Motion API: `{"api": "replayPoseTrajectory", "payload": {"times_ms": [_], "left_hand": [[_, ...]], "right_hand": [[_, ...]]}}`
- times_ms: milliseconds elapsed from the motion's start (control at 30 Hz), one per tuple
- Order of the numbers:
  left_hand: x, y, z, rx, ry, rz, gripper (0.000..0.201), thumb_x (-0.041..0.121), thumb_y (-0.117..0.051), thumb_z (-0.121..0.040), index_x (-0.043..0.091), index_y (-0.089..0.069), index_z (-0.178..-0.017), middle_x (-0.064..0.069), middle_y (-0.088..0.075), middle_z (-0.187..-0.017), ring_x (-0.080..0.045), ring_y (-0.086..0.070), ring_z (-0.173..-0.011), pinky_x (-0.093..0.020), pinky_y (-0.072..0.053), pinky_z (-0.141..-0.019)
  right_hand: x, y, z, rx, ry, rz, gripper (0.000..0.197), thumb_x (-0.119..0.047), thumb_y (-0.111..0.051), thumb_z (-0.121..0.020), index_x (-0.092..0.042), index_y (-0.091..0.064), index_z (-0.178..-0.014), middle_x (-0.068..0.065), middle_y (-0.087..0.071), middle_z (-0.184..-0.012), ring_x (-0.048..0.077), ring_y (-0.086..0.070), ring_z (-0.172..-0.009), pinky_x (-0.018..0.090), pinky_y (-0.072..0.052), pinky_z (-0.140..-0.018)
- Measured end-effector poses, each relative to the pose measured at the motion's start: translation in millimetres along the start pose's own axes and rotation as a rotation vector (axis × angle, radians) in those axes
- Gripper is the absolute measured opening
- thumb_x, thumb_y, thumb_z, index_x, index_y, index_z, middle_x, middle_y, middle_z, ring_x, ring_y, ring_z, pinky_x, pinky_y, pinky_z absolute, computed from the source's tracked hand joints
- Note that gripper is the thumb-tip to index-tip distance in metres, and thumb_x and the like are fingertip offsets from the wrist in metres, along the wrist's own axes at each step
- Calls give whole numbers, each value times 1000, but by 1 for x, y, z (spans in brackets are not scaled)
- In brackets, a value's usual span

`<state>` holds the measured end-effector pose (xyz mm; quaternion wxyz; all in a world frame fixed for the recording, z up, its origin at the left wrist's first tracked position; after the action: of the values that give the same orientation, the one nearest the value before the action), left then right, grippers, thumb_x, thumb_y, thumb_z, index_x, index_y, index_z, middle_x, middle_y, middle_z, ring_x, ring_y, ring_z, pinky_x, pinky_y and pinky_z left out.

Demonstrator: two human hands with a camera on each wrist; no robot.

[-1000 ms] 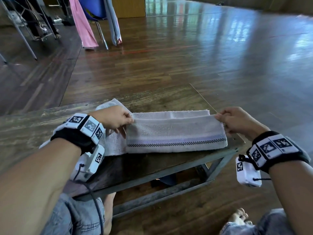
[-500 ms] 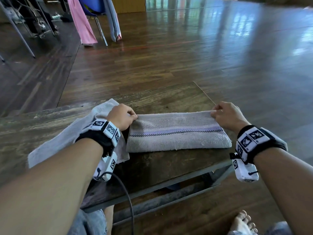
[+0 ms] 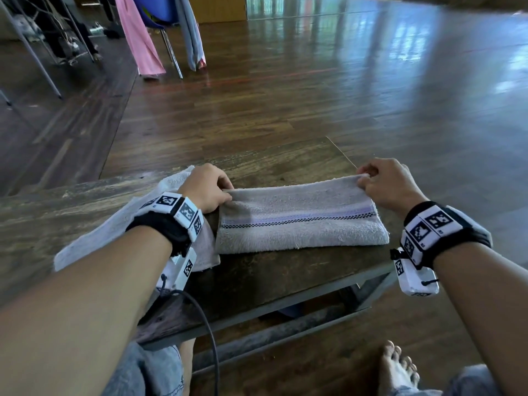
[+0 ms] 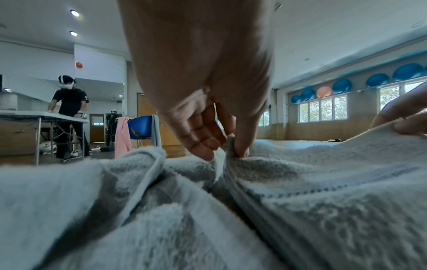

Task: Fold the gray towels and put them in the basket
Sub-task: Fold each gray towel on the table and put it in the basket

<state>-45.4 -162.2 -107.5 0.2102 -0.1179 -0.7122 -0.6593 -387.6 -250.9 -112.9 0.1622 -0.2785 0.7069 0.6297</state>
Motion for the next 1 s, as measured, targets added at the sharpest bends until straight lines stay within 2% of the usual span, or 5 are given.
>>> {"api": "replayPoseTrajectory", "payload": {"times_ms": [233,333,467,567,1000], "left_hand": [[33,42,12,400,-218,37,16,5,-63,-87,13,-74,-98,-5,-61,-97,-17,-55,-85,-23,-42,-76],[38,53,20,477,-261,112,15,5,-68,-85,13,-74,-97,-6,-59,-98,-16,-56,-78,-22,-41,-72],[28,34,28,201,-203,50,17,0,-71,-81,13,-72,-92,-9,-63,-96,-23,-62,-77,-28,-47,-69],[8,3,33,-228,6,-34,25,14,-76,-85,14,-64,-107,-10,-68,-100,-28,-66,-91,-37,-54,-82],[4,-25,14,-174,269,-149,46,34,-69,-89,7,-47,-60,-10,-48,-58,-29,-53,-61,-33,-36,-56]], "right_hand": [[-29,48,11,427,134,-131,17,-11,-63,-90,-19,-74,-101,8,-70,-105,27,-65,-99,38,-52,-95],[-25,63,17,538,182,-292,19,-9,-67,-88,-23,-69,-101,6,-68,-108,16,-65,-87,13,-52,-78],[0,36,29,215,75,-110,18,-5,-67,-88,-23,-69,-92,8,-70,-95,18,-66,-73,11,-41,-55],[22,7,41,-143,-50,24,25,0,-58,-83,-20,-69,-90,8,-70,-100,26,-63,-90,24,-44,-69],[33,-3,40,-120,-241,97,16,-28,-68,-89,-21,-61,-100,12,-64,-117,29,-58,-102,41,-50,-94]]}}
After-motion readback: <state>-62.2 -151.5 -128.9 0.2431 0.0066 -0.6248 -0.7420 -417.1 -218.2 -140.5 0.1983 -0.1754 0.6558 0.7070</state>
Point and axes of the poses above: each hand's wrist, its own z-axis away from the middle knuckle, its own y-axis out of the back of the hand, x = y × z, the point moved 3 cm from there along -z, towards the middle knuckle
